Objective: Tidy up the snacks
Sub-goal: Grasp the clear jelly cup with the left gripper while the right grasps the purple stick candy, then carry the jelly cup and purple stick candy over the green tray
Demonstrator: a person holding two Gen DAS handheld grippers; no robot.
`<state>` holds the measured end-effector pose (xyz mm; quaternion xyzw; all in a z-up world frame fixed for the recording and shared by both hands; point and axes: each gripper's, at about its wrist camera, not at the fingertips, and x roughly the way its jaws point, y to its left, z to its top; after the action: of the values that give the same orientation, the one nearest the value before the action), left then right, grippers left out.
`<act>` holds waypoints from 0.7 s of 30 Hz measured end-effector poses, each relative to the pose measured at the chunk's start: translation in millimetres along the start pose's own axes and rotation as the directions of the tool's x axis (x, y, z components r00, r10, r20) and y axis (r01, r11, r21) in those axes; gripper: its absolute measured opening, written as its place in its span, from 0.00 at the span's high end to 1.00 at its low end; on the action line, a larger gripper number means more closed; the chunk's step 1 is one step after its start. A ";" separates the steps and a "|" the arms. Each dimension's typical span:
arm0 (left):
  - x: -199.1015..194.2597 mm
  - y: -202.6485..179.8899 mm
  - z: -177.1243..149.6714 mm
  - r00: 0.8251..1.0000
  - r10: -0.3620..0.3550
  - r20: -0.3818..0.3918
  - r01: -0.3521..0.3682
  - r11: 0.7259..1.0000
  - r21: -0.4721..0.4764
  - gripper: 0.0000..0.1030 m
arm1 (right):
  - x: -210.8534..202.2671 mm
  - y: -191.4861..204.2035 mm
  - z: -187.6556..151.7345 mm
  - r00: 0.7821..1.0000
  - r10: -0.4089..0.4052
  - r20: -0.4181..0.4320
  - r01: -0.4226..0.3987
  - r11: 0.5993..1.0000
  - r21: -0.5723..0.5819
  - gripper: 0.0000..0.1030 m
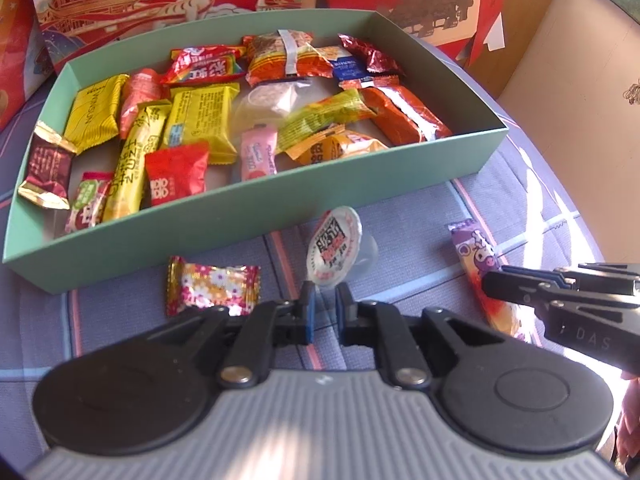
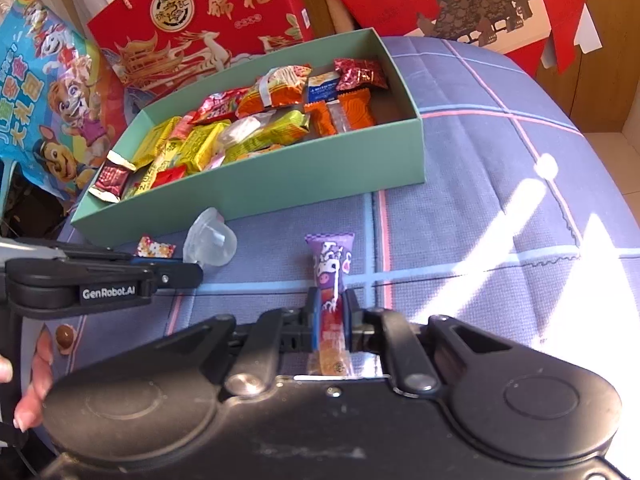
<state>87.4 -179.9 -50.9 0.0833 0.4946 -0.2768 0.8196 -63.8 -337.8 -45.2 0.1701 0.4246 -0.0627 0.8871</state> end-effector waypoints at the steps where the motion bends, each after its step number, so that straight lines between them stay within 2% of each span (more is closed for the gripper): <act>1: -0.7 -0.6 0.8 1.000 0.003 0.006 -0.003 1.000 -0.002 0.74 | 0.4 -0.2 -0.7 1.000 0.000 -0.003 0.000 1.000 -0.001 0.90; 3: -2.0 -4.7 3.6 1.000 0.019 0.023 -0.019 1.000 0.009 0.52 | 1.1 -1.8 -1.4 1.000 0.000 -0.005 0.000 1.000 0.007 0.90; 6: 1.0 -13.9 9.4 0.998 0.047 0.040 -0.048 0.998 0.031 0.48 | 1.6 -4.8 -2.7 1.000 0.010 -0.004 -0.010 1.000 0.028 0.90; 8: 8.4 -19.7 12.7 0.996 0.076 0.039 -0.078 0.996 0.053 0.52 | 2.0 -6.3 -3.4 1.000 0.015 -0.002 -0.015 0.999 0.035 0.89; 9: 11.8 -22.3 13.2 0.996 0.082 0.036 -0.084 0.994 0.066 0.64 | 1.9 -6.9 -4.0 1.000 0.017 -0.001 -0.017 0.999 0.038 0.89; 12: 14.6 -32.4 9.9 0.993 0.105 0.059 -0.112 0.986 0.120 0.71 | 1.9 -7.2 -4.9 1.000 0.021 0.003 -0.021 0.999 0.047 0.89; 14: 10.5 -34.5 9.0 0.992 0.101 0.074 -0.111 0.985 0.132 0.73 | 1.3 -6.6 -4.7 1.000 0.021 0.006 -0.022 0.999 0.047 0.89; 21: -4.8 -13.4 11.8 0.998 0.036 0.050 -0.038 0.998 0.044 0.75 | -8.0 -2.8 -0.4 0.999 0.035 0.033 -0.036 0.998 0.041 0.93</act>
<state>87.5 -194.2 -39.1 0.1038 0.4662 -0.2747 0.8345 -69.9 -340.6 -40.0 0.1951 0.4058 -0.0586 0.8909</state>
